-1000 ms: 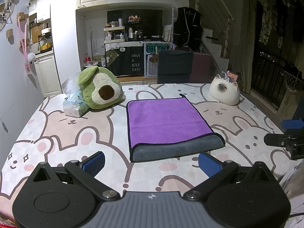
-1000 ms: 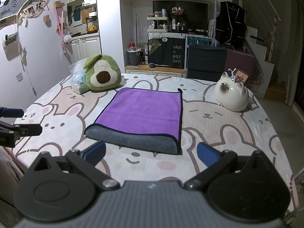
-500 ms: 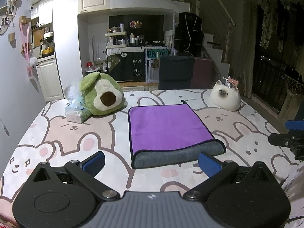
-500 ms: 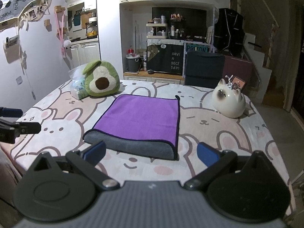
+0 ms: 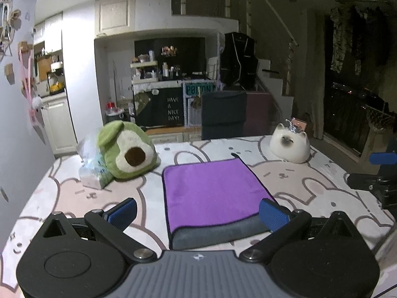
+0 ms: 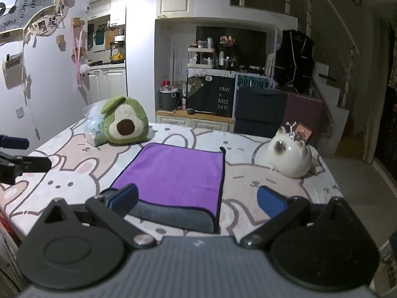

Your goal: Fold towel

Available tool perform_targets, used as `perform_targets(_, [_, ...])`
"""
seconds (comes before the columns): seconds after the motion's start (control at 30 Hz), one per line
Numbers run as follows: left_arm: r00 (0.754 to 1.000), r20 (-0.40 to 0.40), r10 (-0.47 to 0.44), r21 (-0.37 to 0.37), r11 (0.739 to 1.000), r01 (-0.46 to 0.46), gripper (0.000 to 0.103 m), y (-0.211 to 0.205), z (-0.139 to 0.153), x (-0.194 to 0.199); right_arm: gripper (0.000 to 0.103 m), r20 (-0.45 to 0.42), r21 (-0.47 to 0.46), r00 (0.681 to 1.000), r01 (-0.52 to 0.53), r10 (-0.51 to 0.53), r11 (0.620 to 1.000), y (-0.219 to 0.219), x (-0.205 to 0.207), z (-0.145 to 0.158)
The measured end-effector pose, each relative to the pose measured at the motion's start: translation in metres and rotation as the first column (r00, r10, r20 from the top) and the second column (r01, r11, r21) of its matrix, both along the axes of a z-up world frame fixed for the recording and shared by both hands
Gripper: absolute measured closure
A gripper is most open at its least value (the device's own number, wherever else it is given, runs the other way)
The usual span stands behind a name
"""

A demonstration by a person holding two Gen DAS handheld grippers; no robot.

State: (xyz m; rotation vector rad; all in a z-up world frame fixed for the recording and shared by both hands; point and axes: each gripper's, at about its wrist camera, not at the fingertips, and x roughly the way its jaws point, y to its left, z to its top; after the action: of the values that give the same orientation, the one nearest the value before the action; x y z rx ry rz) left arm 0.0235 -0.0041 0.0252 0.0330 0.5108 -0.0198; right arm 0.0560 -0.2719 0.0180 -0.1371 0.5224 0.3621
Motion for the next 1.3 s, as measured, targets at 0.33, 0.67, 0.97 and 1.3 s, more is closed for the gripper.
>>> perform_targets(0.33, [0.999,0.040,0.012,0.020,1.000,-0.013,0.000,0.005,0.003,0.021,0.000,0.043,-0.011,0.999,-0.019,0.019,1.000,0.009,0.016,0.002])
perform_targets(0.67, [0.995,0.084,0.049,0.031,0.998,-0.052,0.000,0.010,0.001,0.050,0.000,0.037,0.011,0.999,-0.022,0.022,1.000,0.014,0.037,0.002])
perform_targets(0.97, [0.989,0.108,0.097,-0.001,0.995,-0.098,0.000,0.023,-0.008,0.079,0.000,0.069,0.022,0.998,0.002,-0.004,1.000,0.017,0.050,-0.006])
perform_targets(1.3, [0.992,0.048,0.121,0.004,0.993,-0.121,0.000,0.038,-0.029,0.116,0.000,0.069,0.008,0.997,0.022,-0.023,1.000,0.019,0.072,-0.019])
